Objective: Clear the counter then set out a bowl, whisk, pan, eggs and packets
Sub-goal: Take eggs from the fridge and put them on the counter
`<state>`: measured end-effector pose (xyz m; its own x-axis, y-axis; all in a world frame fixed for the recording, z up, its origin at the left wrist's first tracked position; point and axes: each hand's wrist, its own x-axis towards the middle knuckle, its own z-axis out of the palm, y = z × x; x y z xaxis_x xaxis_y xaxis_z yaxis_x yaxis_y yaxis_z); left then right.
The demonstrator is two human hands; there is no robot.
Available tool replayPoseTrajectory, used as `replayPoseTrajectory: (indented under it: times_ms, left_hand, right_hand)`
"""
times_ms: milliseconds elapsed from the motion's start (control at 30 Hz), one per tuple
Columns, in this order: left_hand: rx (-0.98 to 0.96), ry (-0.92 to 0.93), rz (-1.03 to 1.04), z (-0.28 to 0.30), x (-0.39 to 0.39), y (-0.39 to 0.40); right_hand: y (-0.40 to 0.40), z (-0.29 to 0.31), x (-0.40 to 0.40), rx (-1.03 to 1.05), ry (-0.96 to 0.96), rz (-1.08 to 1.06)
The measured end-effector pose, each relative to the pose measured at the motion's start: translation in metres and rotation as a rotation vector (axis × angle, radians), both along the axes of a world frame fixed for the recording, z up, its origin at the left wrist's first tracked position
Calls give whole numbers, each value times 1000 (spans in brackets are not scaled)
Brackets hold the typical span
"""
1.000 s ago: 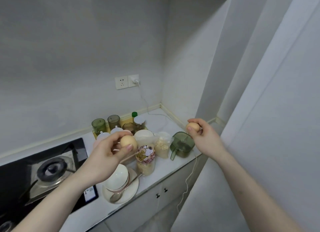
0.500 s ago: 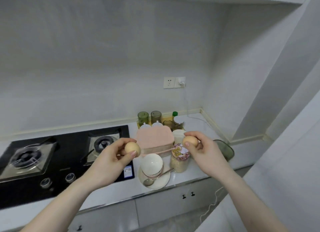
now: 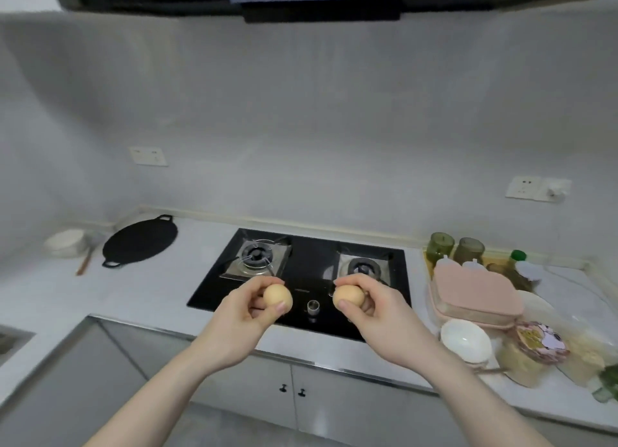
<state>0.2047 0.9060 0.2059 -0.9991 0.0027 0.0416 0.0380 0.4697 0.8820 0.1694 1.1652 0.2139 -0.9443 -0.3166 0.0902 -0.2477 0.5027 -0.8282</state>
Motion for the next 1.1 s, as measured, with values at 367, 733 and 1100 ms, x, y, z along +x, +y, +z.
replayPoseTrajectory:
  times_ms: [367, 733, 1100]
  left_hand:
    - [-28, 1, 303, -10, 55, -202]
    - [11, -90, 519, -56, 27, -328]
    - [30, -228, 732, -109, -44, -452]
  right_hand:
    - [-219, -13, -9, 22, -9, 255]
    - [-375, -59, -88, 15, -147, 441]
    - [-519, -121, -187, 90, -356, 552]
